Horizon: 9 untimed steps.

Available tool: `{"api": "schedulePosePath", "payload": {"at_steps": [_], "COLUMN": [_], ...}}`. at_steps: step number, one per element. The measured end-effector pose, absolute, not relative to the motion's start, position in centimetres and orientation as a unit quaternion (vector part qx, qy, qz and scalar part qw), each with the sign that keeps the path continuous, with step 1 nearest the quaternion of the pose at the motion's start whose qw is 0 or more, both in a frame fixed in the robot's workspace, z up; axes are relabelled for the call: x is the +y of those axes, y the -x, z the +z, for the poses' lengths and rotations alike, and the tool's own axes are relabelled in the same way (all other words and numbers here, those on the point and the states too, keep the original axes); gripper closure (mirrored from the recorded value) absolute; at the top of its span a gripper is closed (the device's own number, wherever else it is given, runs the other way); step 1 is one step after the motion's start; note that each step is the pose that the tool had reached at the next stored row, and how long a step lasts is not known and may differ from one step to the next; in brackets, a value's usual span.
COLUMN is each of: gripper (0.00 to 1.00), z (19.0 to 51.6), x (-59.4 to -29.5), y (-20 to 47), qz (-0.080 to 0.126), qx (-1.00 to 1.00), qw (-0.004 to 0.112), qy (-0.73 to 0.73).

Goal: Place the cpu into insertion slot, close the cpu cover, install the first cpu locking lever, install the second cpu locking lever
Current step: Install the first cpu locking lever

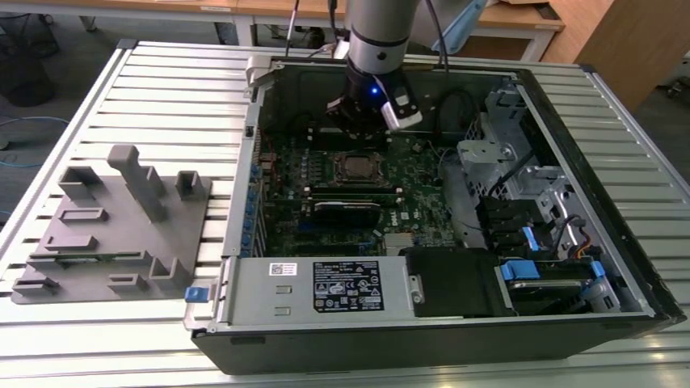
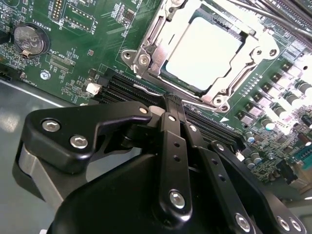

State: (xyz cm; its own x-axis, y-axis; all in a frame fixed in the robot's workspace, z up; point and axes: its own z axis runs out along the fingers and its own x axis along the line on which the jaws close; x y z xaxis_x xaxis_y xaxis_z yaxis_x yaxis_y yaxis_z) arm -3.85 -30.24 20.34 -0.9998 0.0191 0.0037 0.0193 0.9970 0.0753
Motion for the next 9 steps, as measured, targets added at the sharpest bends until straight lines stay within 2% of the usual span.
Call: {"api": "schedulePosePath", "payload": {"at_steps": [9], "gripper": [0.89], "z": [20.04], "x": [-30.24], "y": [3.65], "qz": [-0.037], "qx": [-0.999], "qw": [0.002], "qy": [0.01]}}
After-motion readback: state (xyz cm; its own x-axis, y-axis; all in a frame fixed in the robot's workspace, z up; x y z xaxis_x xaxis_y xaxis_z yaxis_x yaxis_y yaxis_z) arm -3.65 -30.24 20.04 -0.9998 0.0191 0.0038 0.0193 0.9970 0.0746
